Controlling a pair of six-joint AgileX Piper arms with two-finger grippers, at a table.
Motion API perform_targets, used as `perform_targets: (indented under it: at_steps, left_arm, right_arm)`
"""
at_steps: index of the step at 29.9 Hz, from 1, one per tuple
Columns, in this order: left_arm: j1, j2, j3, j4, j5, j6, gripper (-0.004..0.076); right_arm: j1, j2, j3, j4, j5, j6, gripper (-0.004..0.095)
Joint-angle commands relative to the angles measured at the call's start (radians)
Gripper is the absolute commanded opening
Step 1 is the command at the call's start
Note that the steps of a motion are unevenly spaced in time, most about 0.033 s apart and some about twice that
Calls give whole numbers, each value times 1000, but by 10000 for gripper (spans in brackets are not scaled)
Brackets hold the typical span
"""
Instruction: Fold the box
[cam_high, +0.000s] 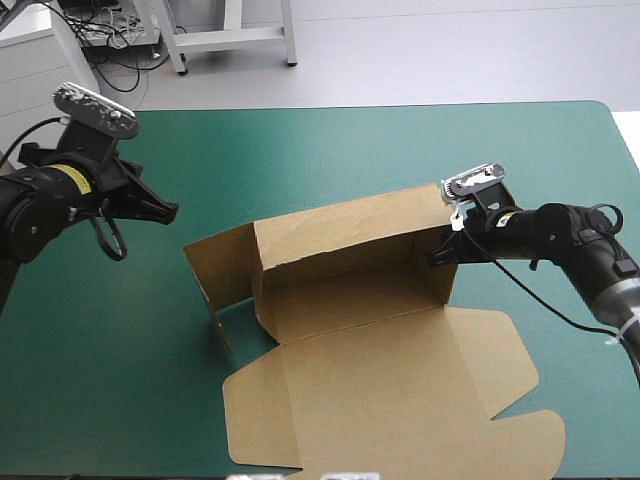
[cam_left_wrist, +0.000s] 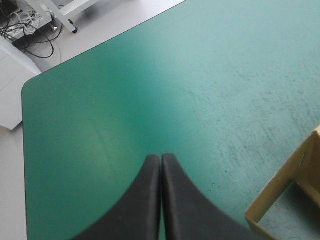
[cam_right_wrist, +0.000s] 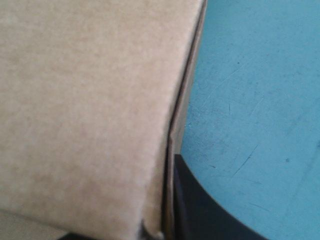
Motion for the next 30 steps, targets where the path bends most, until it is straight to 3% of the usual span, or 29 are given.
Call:
perform_targets:
  at_steps: [1, 6, 11, 16, 30]
  left_arm:
    - [47, -46, 15, -18, -62, -12, -9]
    - [80, -98, 131, -8, -82, -10, -9]
    - [80, -160, 242, 4, -152, -16, -9]
    - [80, -178, 256, 4, -152, -30, -9]
    - [80, -183, 256, -22, -170, -37, -9]
  right_arm:
    - [-4, -32, -28, 1, 3, 11, -22]
    - [-4, -43, -80, -76, 83, 101, -22]
    - [-4, -42, -193, -184, 269, 210, -22]
    - [-4, -17, -267, -196, 351, 240, -22]
    - [-4, 255, -355, -189, 366, 286, -23]
